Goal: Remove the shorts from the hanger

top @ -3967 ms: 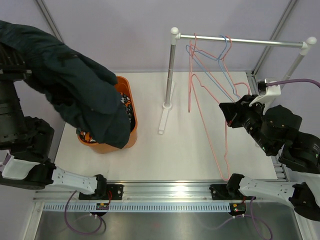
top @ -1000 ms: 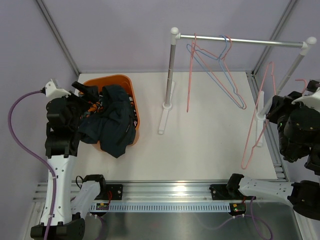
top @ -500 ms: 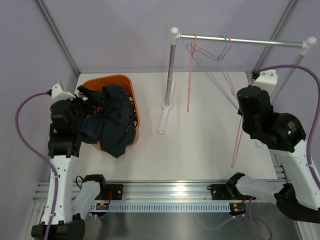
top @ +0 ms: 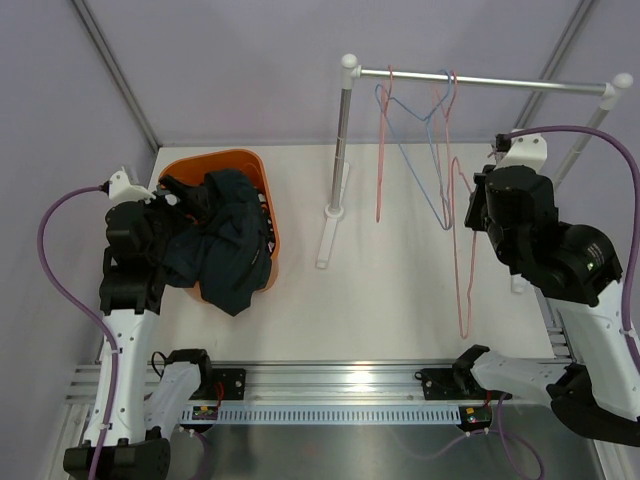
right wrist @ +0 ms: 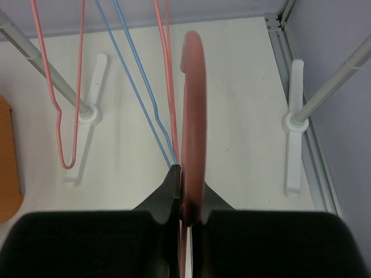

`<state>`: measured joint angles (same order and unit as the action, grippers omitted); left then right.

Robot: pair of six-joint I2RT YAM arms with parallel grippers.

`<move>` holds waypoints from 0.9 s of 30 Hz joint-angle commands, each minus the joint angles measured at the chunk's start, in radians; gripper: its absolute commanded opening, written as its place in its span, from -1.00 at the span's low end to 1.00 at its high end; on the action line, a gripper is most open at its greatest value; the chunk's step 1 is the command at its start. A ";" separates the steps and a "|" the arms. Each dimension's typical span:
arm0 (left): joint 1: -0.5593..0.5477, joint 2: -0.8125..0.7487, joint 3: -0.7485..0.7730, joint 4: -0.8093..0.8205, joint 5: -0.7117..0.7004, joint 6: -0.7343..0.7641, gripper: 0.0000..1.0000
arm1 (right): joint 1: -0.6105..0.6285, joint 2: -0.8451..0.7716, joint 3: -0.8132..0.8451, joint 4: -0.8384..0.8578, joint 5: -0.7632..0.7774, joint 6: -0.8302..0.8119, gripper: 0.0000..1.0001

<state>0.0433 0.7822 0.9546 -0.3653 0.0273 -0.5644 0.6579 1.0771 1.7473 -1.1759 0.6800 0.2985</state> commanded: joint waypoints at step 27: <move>-0.003 -0.029 -0.037 0.049 0.091 0.043 0.98 | -0.484 0.465 0.474 0.248 -0.347 -0.236 -1.00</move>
<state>0.0433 0.7547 0.9222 -0.3656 0.0841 -0.5308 0.1848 1.5425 2.1723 -1.0061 0.4282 0.1059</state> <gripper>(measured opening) 0.987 0.070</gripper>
